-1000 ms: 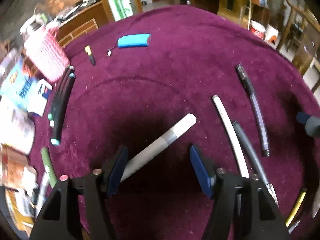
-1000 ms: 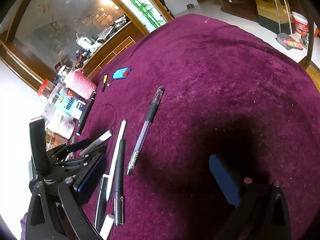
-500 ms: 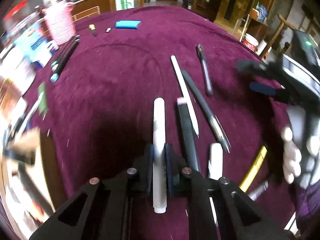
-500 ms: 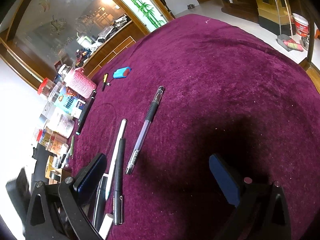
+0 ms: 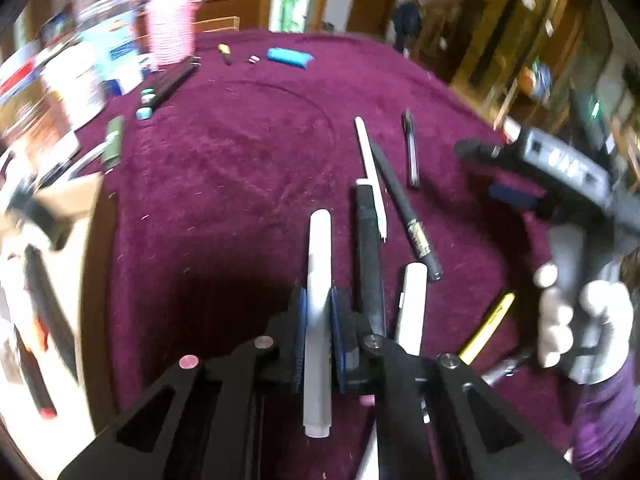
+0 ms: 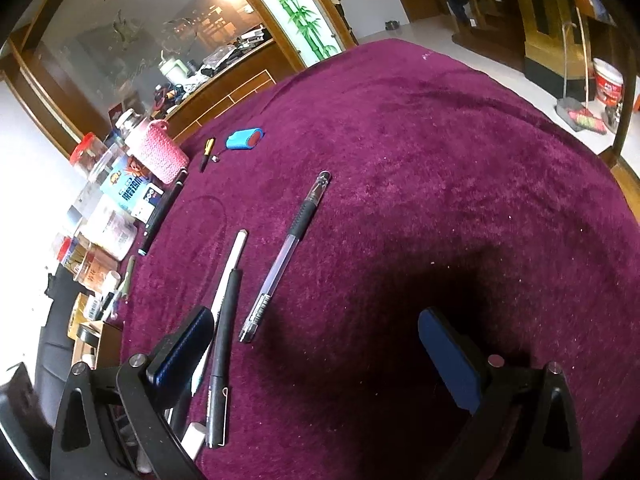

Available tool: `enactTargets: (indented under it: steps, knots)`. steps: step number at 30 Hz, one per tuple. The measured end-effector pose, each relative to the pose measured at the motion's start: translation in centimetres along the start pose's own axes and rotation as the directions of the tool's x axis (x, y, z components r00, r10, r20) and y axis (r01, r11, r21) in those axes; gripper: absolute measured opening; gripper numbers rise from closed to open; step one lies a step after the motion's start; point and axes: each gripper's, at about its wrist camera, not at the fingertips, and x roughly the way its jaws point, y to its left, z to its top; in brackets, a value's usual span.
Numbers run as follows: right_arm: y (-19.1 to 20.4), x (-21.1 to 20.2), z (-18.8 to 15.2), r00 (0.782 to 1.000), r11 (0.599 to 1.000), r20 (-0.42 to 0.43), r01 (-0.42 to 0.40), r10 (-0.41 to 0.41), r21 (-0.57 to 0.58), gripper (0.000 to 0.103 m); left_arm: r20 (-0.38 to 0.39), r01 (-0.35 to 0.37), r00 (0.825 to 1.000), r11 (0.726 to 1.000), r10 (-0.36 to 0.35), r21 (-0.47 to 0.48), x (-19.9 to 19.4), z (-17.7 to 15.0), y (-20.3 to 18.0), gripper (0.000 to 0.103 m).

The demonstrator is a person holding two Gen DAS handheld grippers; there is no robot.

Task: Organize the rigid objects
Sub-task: 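Lift the white pen with the left gripper while the right gripper grasps a black marker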

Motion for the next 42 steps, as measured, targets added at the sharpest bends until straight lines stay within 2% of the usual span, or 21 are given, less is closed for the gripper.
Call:
enactTargets:
  steps: [5,10,14,17,22,25,26,30,33,38,42]
  knots:
    - [0.2,0.0,-0.1,1.000,1.000,0.006,0.007,-0.007,-0.015,0.102,0.117,0.035,0.993,0.999,-0.030,-0.041,-4.9,-2.3,0.4,0.012]
    - [0.3,0.0,-0.3,1.000,0.999,0.018,0.014,-0.014,-0.029,0.102,0.229,0.098,0.970,0.991,-0.075,-0.090,-9.6,-5.0,1.4,0.012]
    - [0.7,0.1,-0.3,0.999,0.998,0.008,0.033,-0.033,-0.047,0.102,0.250,0.115,0.965,0.986,-0.081,-0.123,-11.4,-6.5,3.1,0.012]
    - [2.1,-1.0,-0.6,0.997,0.991,-0.002,0.079,-0.079,-0.104,0.102,0.270,0.132,0.959,0.980,-0.089,-0.149,-12.7,-7.8,4.8,0.012]
    - [7.7,-4.2,-2.6,1.000,0.968,-0.024,0.003,-0.010,-0.251,0.103,0.301,0.148,0.949,0.975,-0.093,-0.167,-13.8,-9.4,6.7,0.012]
    - [11.4,-3.6,-3.9,0.994,0.946,-0.098,-0.071,0.042,-0.316,0.101,0.326,0.161,0.941,0.970,-0.095,-0.181,-14.4,-9.8,7.6,0.012]
    - [12.6,-2.8,-4.5,0.990,0.941,-0.134,-0.089,0.047,-0.326,0.097,0.334,0.166,0.937,0.968,-0.096,-0.187,-14.7,-10.1,8.0,0.012]
    - [15.3,0.4,-6.5,0.976,0.920,-0.215,-0.065,-0.021,-0.386,0.072,0.352,0.165,0.933,0.963,-0.081,-0.215,-15.7,-11.3,9.8,0.012]
    - [16.2,2.4,-7.9,0.963,0.916,-0.255,-0.024,-0.086,-0.401,0.065,0.357,0.167,0.931,0.955,-0.071,-0.246,-16.2,-12.1,11.5,0.012]
    - [16.8,3.5,-9.0,0.955,0.890,-0.223,0.079,-0.197,-0.449,0.063,0.374,0.174,0.926,0.941,-0.056,-0.290,-16.7,-12.7,13.5,0.012]
    - [17.2,3.6,-9.2,0.948,0.867,-0.168,0.164,-0.270,-0.470,0.044,0.371,0.187,0.927,0.924,-0.053,-0.334,-16.6,-13.1,14.6,0.012]
